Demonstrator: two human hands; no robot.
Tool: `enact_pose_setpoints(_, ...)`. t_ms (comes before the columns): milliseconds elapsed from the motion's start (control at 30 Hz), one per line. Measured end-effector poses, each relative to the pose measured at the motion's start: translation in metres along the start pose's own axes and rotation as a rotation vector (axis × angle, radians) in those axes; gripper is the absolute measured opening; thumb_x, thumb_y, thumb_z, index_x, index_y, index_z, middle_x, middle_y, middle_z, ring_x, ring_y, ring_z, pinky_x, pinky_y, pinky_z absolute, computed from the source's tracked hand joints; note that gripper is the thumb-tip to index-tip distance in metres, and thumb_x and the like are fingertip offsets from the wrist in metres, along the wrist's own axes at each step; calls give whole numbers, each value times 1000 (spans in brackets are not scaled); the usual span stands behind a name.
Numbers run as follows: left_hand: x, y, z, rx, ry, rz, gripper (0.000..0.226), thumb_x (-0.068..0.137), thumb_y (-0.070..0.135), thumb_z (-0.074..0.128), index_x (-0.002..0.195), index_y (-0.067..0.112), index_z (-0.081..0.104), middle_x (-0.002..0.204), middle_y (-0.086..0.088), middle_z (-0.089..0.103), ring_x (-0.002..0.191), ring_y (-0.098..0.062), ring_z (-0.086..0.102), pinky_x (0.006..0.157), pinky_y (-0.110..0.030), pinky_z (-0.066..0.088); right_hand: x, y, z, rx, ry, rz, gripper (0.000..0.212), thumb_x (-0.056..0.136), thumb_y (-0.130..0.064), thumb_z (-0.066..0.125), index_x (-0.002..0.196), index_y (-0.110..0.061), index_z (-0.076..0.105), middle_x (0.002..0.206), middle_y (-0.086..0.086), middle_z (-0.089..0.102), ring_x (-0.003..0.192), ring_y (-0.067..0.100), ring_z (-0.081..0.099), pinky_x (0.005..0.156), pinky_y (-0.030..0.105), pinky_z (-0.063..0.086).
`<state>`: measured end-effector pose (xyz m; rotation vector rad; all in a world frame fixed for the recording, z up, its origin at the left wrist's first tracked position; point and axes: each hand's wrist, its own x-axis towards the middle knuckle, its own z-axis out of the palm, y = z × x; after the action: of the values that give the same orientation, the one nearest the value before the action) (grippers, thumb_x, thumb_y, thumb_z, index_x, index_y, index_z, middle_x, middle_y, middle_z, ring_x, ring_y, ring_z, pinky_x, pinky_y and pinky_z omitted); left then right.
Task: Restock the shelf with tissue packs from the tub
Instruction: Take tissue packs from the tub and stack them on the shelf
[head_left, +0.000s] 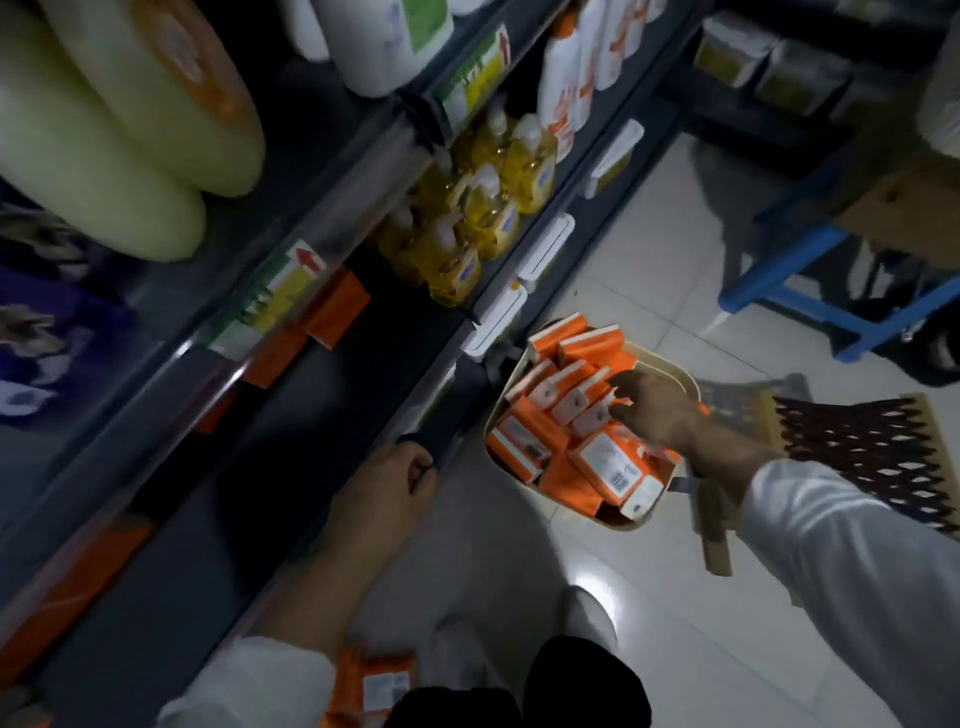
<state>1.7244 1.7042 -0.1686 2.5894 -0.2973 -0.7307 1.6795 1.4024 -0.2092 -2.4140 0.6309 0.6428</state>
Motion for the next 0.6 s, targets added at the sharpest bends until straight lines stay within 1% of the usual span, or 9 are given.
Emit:
enact_pose_setpoints(100,33,-10,35,-17,18,3,19,90,28,55,106,19,61,103,1,58,90,-16,58,83,-38,51,38,13,23,-37,48,-33,50,88,-21,58,135,-12,46,132,9,56,120,26,52,96,29,39)
enact_pose_setpoints(200,64,-26,70,-32,45,26,19,88,26,59,105,18,63,99,-1,60,90,-18,58,84,-39,50,75,17,47,-67,92,-115,54,86,-17,60,137,-11,44,138,12,49,126,28,46,99,28,35)
enact_pose_setpoints(267,84,-39,91,-27,53,33,19,88,28,59,105,19,63,98,0,59,89,-18,58,84,-38,50,97,19,62,-81,120,-194,52,84,-17,63,133,-10,48,135,13,51,125,28,46,97,26,34)
enact_pose_setpoints(333,102,-50,110,-28,51,16,21,89,30,58,107,21,61,99,2,58,87,-15,57,83,-34,50,119,23,77,-115,135,-266,51,81,-22,67,128,-11,51,129,14,54,120,28,49,93,27,36)
enact_pose_setpoints(433,122,-66,140,-35,85,35,22,89,32,59,108,21,60,98,4,57,84,-11,56,79,-32,50,147,30,98,-241,112,-314,63,76,-25,72,131,-9,47,130,15,53,120,30,47,95,29,36)
enact_pose_setpoints(500,131,-72,159,-66,108,48,22,89,31,59,108,21,60,96,5,57,85,-11,56,81,-35,51,159,35,111,-352,77,-329,76,69,-24,77,136,-10,43,133,14,50,122,32,46,99,33,38)
enact_pose_setpoints(533,134,-75,167,-75,114,52,23,89,31,59,109,20,60,95,6,57,86,-12,56,82,-35,50,163,37,117,-401,77,-334,79,68,-24,78,137,-12,42,133,14,49,122,32,46,100,36,39)
enact_pose_setpoints(567,136,-78,175,-82,116,56,23,89,32,58,109,20,60,94,6,56,87,-12,56,83,-34,50,167,40,122,-427,100,-341,76,69,-23,77,136,-13,43,133,14,50,121,32,47,100,37,40)
enact_pose_setpoints(600,138,-81,182,-92,108,58,25,90,34,58,110,20,59,95,6,56,87,-12,56,82,-32,49,170,43,127,-429,138,-350,68,72,-21,74,133,-14,46,130,14,52,120,32,48,100,37,40)
